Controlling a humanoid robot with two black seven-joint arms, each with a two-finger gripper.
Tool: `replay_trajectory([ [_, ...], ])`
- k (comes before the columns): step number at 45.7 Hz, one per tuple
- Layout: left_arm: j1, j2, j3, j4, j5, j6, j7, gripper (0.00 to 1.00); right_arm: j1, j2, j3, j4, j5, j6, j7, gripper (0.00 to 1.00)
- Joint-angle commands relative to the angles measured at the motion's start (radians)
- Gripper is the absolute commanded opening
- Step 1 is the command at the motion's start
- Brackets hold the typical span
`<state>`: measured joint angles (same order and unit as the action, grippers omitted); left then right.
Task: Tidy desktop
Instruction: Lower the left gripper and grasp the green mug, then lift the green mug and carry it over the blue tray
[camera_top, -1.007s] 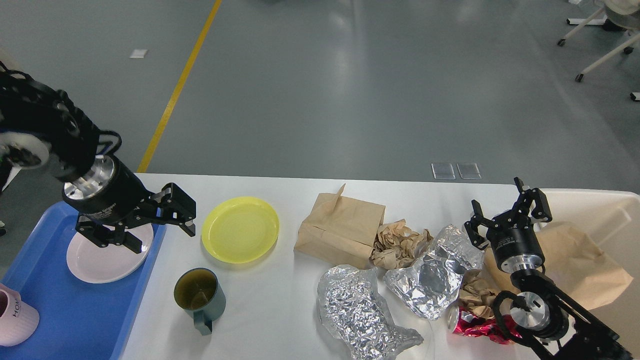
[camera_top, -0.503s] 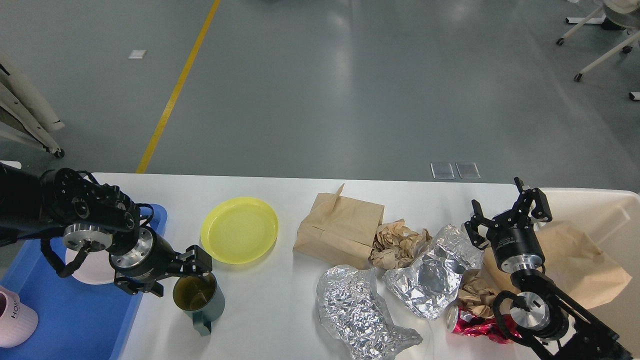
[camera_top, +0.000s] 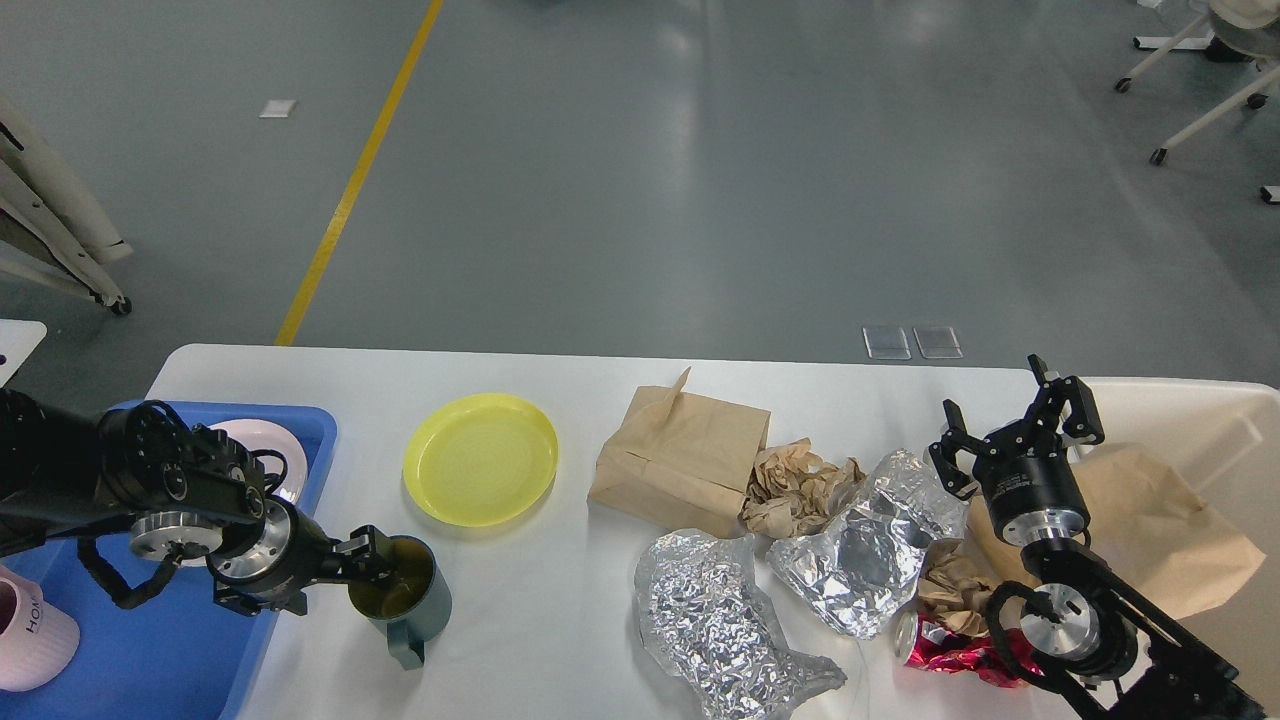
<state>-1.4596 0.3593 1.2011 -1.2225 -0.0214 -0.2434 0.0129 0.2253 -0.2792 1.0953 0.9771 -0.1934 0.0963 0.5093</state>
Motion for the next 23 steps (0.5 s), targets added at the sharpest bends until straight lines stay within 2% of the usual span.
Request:
replay_trajectory([
  [1,0.041,0.001,-0.038,0.015,0.021,0.019,-0.002,0.7,0.0,0.0,0.0,0.0,0.0,0.0,0.0,1.0],
  [3,0.041,0.009,-0.04,0.014,0.029,0.012,-0.004,0.63,0.0,0.0,0.0,0.0,0.0,0.0,0.0,1.0],
  [11,0.042,0.016,-0.046,0.017,0.043,0.01,-0.004,0.52,0.0,0.0,0.0,0.0,0.0,0.0,0.0,1.0],
  [14,0.044,0.013,-0.046,0.017,0.043,0.009,-0.002,0.41,0.0,0.0,0.0,0.0,0.0,0.0,0.0,1.0],
  [19,0.057,0.012,-0.052,0.017,0.043,0.004,-0.001,0.16,0.0,0.0,0.0,0.0,0.0,0.0,0.0,1.0],
  [23,0.061,0.009,-0.071,0.017,0.043,-0.011,0.001,0.03,-0.001,0.0,0.0,0.0,0.0,0.0,0.0,1.0],
])
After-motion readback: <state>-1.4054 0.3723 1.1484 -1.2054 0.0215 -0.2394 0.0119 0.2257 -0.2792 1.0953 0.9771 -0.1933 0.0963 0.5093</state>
